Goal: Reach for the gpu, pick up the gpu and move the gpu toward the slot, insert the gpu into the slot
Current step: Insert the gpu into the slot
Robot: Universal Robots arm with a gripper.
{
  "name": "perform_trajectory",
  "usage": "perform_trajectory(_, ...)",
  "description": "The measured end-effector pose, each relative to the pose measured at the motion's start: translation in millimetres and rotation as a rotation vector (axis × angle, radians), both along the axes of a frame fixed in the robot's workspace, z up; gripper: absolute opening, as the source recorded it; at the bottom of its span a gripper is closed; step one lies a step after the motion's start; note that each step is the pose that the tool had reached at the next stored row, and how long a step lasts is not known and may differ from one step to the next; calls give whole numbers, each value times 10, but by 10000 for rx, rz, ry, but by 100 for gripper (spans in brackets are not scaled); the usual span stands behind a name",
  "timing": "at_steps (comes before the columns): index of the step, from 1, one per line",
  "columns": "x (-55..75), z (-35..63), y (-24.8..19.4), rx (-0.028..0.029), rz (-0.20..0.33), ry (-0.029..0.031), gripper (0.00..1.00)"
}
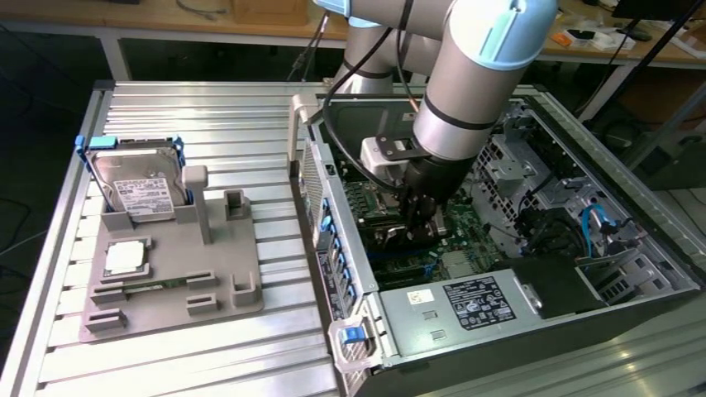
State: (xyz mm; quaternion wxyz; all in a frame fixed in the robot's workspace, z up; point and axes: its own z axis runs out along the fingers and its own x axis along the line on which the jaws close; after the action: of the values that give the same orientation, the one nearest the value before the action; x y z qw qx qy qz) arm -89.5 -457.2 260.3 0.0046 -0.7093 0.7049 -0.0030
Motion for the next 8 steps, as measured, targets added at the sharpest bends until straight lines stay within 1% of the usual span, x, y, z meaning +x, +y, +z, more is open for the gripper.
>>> perform_trajectory(8,0,14,9,3,0,2,27)
